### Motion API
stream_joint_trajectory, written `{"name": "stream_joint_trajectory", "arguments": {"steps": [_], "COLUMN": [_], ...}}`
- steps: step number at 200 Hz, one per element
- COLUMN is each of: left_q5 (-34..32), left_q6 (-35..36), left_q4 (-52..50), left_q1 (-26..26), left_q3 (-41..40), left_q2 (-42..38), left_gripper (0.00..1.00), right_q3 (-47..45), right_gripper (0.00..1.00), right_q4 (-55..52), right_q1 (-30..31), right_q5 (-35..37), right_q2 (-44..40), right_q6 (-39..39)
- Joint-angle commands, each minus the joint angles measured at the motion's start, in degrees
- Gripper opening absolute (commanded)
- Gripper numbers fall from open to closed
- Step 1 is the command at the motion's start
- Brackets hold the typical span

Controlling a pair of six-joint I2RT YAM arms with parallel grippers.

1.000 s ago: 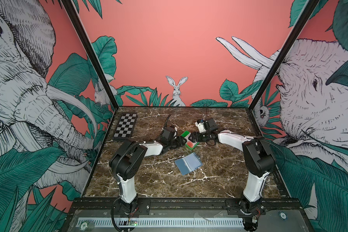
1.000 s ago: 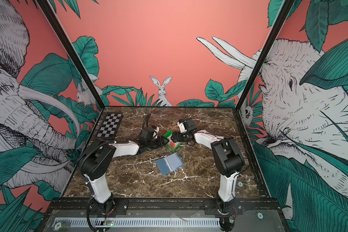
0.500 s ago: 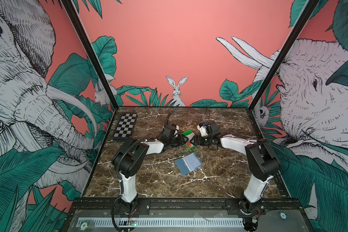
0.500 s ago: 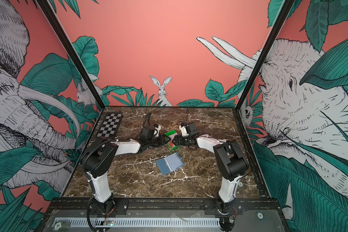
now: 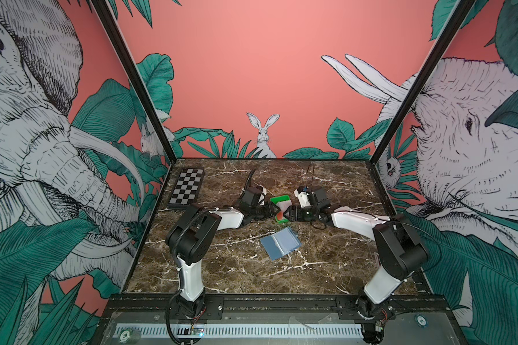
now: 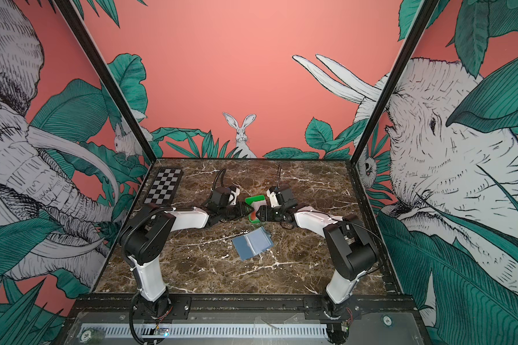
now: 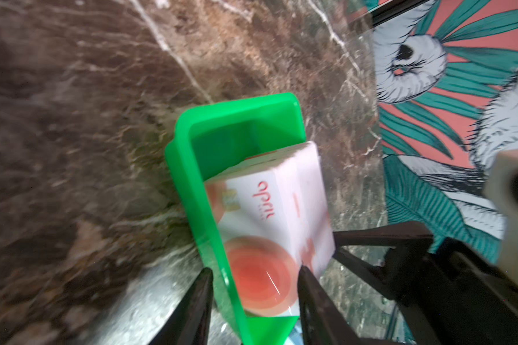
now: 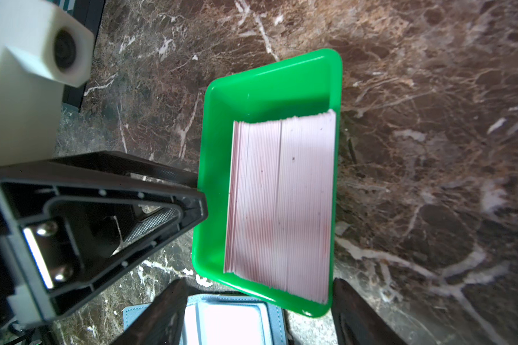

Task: Insert credit cards into a card holder
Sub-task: Rotate the storage box at the center of the table.

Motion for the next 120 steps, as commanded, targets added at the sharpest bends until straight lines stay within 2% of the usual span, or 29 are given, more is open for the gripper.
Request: {"name": "stream_joint_trajectory", "arguments": {"steps": [1, 35, 120], "left_q5": [-2.6, -2.9, -0.3], "left_q6": [2.6, 2.9, 1.9], "left_q4": [-5.2, -6.0, -2.3], "left_q1": [0.3, 0.4, 0.5], "left_q3": [-0.9, -2.3, -3.4], "left_q2": [-4.8, -6.6, -7.3], "left_gripper": [0.48, 0.48, 0.42], "right_q3": [0.4, 2.1, 11.7], "right_gripper": [0.75, 0.81, 0.84], "right_q4": [-1.3, -4.0, -8.6], "right_q1": [0.9, 1.1, 1.5], "right_q5": [5.4, 9.3, 10.4], "right_q2": [-2.4, -2.4, 5.2], "right_q6": [0.1, -0.7, -3.4]}}
